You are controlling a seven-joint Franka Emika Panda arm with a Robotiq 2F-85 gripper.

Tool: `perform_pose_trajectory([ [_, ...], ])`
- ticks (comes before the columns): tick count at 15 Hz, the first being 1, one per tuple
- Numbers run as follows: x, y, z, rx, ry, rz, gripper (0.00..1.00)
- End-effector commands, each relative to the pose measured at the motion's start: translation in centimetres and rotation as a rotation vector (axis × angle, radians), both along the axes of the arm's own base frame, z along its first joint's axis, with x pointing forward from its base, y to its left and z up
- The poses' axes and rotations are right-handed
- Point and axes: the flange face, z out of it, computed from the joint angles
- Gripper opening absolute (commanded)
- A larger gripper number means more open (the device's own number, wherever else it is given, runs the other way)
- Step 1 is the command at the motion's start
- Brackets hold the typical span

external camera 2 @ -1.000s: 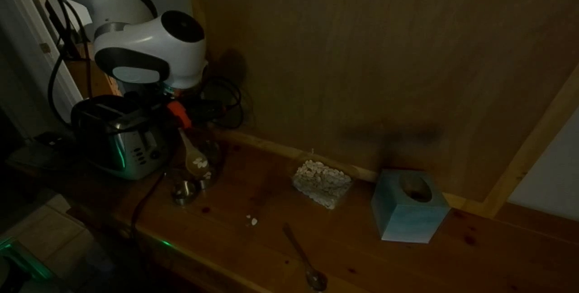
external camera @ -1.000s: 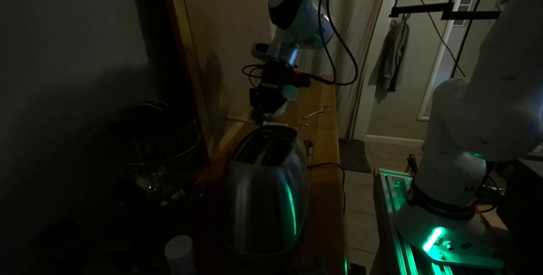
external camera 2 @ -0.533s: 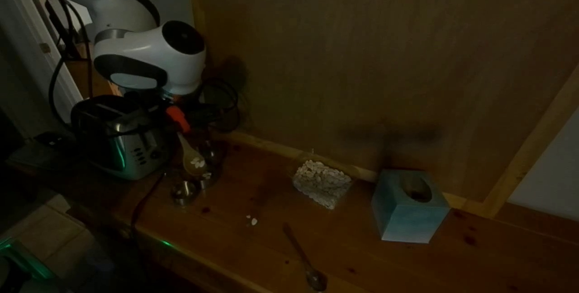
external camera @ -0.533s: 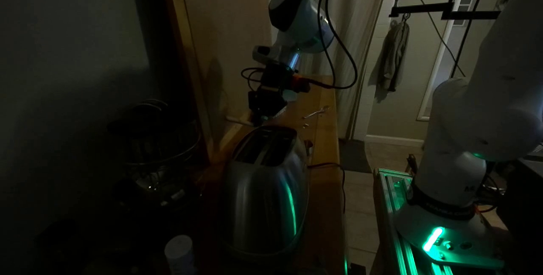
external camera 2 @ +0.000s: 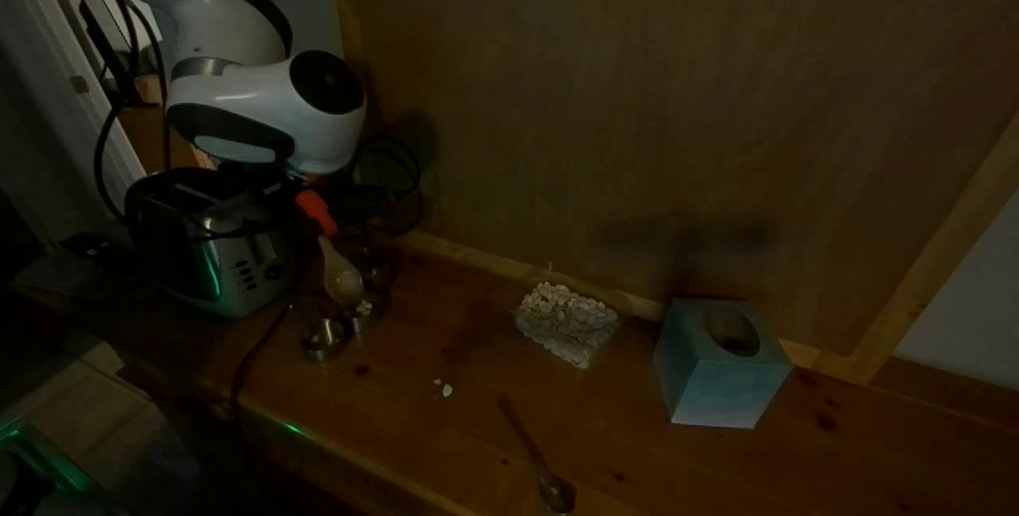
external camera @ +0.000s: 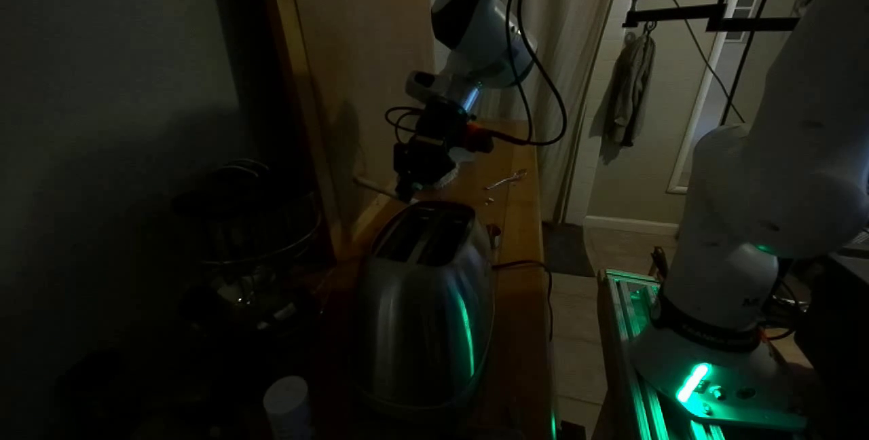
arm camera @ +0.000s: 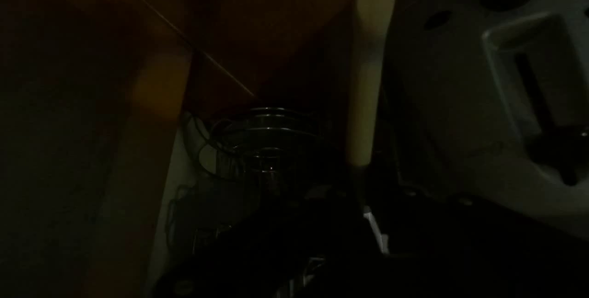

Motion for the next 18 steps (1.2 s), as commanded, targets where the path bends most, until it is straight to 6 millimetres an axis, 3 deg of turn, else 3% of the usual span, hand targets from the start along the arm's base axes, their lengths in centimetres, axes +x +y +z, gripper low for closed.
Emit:
perform_pose_trajectory([
  [1,0.4,-0.7,-0.2,0.034,-0.041,-0.007,0.04],
  [18,0.2,-4.2,-0.6,0.138,-0.08,-0.126,0.04],
])
